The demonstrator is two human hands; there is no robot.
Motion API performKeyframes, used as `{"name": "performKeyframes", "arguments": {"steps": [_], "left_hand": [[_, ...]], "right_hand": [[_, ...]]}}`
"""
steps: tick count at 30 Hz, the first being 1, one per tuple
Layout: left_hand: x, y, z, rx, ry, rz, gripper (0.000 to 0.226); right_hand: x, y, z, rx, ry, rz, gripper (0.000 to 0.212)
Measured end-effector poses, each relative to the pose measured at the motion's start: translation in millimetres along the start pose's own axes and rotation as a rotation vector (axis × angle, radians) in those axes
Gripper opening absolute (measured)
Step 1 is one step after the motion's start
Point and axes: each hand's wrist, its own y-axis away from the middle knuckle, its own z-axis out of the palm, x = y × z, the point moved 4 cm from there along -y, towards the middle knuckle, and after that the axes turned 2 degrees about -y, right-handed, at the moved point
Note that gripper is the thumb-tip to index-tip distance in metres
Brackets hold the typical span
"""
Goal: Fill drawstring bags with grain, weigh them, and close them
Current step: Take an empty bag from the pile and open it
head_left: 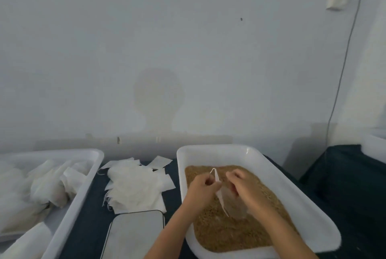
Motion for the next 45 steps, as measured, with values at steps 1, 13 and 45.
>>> {"name": "performKeyframes", "arguments": {"steps": [1,13,45], "left_hand": [[-1,0,4,-0.022,-0.015,0.012,0.025],[-1,0,12,-0.138,0.216,0.009,0.033],[9,8,16,0.078,-0.612,0.391,0.012]], "right_hand": [[6,0,3,-0.072,-0.166,0.031,0.034],[12,-2,15,-0.333,-0.553,0.101,0.017],[20,-2,3,-0.066,-0.195,0.064,0.030]]}}
